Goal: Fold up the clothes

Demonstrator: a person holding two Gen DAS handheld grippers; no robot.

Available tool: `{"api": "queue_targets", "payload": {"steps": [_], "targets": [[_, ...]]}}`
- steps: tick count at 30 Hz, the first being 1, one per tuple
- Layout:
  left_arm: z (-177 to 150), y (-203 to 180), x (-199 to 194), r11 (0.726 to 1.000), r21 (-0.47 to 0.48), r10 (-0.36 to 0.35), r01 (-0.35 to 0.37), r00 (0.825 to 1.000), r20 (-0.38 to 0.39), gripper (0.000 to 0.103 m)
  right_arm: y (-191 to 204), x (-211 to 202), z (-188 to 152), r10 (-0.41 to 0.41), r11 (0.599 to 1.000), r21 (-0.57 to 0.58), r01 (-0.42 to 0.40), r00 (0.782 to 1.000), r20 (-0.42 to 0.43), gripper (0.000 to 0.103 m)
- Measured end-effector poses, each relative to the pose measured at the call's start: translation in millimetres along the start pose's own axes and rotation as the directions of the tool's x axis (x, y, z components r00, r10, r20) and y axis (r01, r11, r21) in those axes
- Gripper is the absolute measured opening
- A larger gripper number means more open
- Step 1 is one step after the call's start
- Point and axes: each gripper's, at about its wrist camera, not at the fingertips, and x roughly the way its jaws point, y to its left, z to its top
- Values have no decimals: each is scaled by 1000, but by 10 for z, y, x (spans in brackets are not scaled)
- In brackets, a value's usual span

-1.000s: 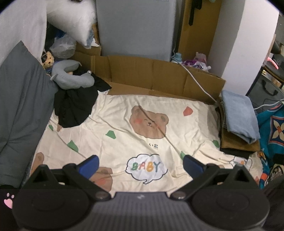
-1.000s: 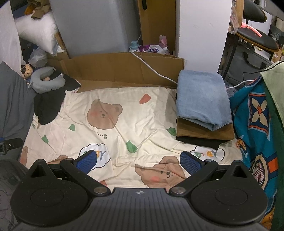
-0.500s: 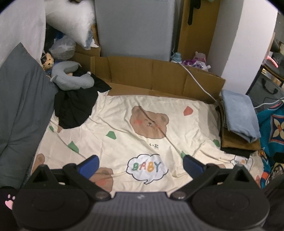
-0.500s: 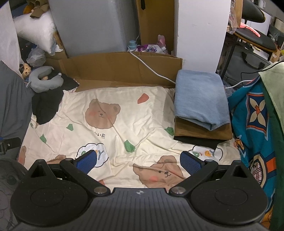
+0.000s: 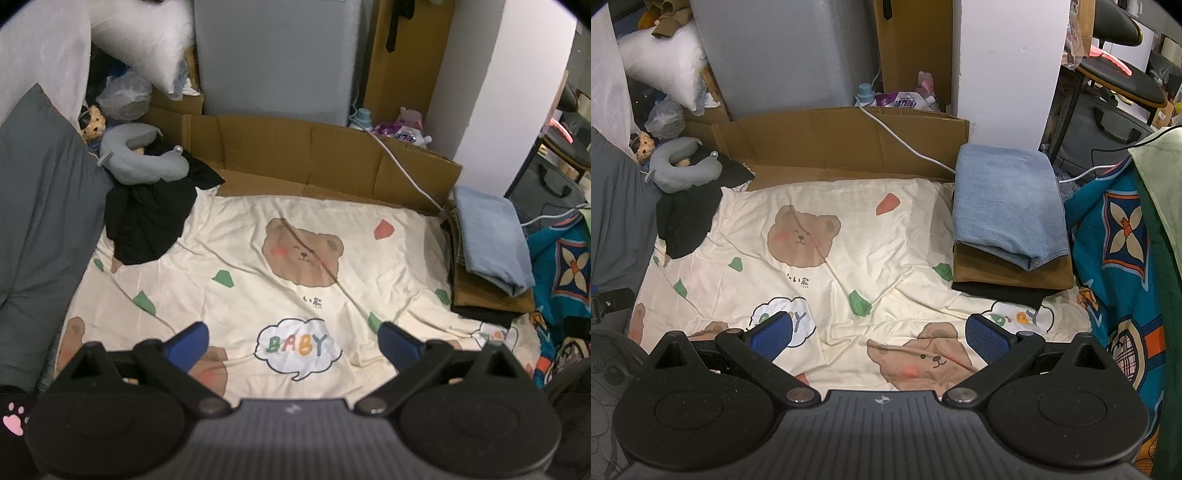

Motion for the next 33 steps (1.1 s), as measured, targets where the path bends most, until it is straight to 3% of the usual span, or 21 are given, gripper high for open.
{"api": "queue_targets", "payload": {"steps": [33], "targets": [[6,10,25,1000,1,5,-5,1000,-8,92,-20,22,1,-5,1000,-1,5,1000,-3,103]]}}
